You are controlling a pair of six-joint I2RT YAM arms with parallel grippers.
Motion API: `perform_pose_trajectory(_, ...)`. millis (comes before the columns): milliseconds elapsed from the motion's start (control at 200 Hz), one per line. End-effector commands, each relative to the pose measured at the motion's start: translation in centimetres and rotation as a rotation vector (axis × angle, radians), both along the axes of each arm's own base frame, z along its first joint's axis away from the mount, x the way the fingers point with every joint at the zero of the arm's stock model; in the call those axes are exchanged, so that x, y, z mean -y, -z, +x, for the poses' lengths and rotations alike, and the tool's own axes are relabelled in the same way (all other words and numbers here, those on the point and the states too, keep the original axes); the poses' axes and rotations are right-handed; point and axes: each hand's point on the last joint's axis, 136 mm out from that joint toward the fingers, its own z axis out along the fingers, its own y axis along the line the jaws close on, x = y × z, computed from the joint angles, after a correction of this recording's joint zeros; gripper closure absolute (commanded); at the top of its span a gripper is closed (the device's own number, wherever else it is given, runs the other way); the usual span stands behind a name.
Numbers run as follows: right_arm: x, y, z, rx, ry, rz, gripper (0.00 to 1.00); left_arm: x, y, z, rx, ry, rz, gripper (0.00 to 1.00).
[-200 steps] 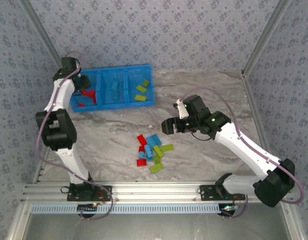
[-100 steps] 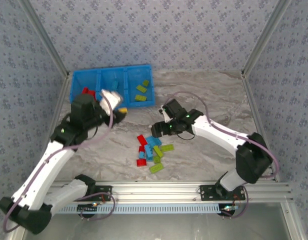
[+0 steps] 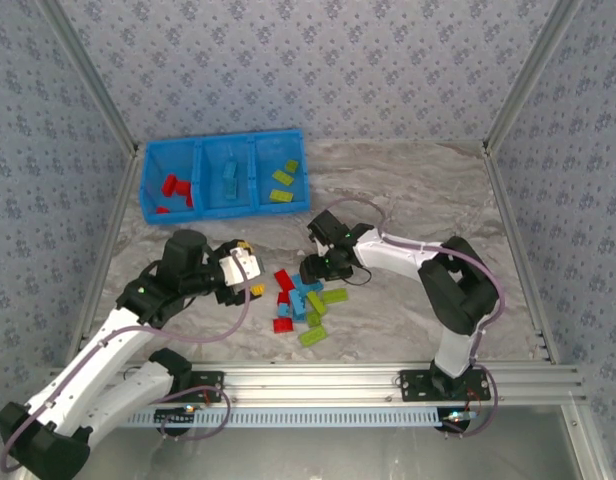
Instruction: Sort the legos into containers by color
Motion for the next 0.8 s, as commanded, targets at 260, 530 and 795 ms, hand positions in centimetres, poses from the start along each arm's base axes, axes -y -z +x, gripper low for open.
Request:
perform_pose_trajectory(260,0.9,3.3,0.1,-0.043,-0.004,-0.09,0.44,-0.1,0.4,0.5,0.062,-0.005,-0.006,0.2)
perform_pose_trajectory(530,1.1,2.2,0.5,-0.016,-0.022,-0.104,0.77,-0.7,0.1,1.2,0.106,-0.052,-0.01,0.2)
perform_pose_trajectory(795,-3.1,-12.7,4.1,0.351,-0.053,0.216,0.78,-6.8,-6.6,7.2,0.054,-0.588,-0.324,0.09)
